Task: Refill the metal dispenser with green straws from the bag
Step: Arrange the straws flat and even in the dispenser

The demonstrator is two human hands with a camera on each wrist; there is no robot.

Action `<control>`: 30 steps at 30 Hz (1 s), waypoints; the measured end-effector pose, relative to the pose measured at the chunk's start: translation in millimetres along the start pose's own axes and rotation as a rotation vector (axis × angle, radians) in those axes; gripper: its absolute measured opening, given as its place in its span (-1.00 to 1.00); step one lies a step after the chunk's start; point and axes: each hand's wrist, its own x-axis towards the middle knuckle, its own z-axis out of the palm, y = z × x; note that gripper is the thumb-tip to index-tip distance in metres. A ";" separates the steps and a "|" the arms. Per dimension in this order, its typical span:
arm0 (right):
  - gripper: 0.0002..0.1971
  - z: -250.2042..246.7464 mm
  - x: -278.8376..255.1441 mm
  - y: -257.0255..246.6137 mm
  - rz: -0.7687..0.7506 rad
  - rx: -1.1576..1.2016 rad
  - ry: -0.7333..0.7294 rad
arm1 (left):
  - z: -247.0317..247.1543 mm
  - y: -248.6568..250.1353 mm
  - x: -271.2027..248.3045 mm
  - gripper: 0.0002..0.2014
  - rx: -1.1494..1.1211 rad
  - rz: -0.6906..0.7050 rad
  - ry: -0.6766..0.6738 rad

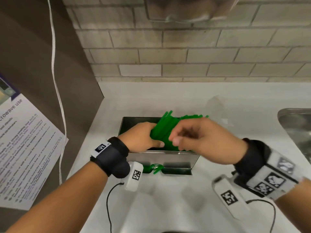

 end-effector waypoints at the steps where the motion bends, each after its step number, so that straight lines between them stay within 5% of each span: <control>1: -0.93 7.1 4.4 6.0 0.004 -0.120 -0.035 | -0.9 -2.2 0.8 -0.82 -0.032 0.004 0.009; 5: -0.93 15.8 19.0 21.6 0.040 -0.292 -0.034 | -9.8 -10.8 -3.1 -0.75 -0.170 -0.003 0.101; 10: -0.84 16.2 31.9 30.1 0.063 -0.285 0.005 | -32.8 -9.1 -13.3 -0.68 -0.447 0.062 0.411; 14: -0.83 15.2 38.1 17.0 0.005 -0.087 0.136 | -59.7 15.7 -27.7 -0.72 -0.863 0.217 0.622; 18: -0.30 25.2 52.0 -3.7 -0.102 0.071 0.141 | -66.9 41.4 -28.2 -0.80 -1.152 0.333 0.560; 20: -0.24 36.1 62.3 -6.2 -0.065 0.061 0.116 | -58.7 48.5 -20.8 -0.81 -1.119 0.302 0.504; 23: -0.51 44.4 71.1 -0.7 0.032 0.090 0.173 | -49.9 49.8 -7.9 -0.81 -0.939 0.207 0.511; 27: -0.88 46.8 70.9 7.2 0.046 0.115 0.102 | -76.6 41.7 -11.1 -0.03 -0.418 0.352 0.841; 28: -0.88 47.0 70.5 7.1 0.040 0.119 0.080 | -85.5 40.3 -13.4 -0.04 -0.287 0.424 0.873; 30: -0.87 47.2 71.8 6.5 0.024 0.117 0.058 | -94.7 37.8 -12.6 -0.38 -0.105 0.480 0.846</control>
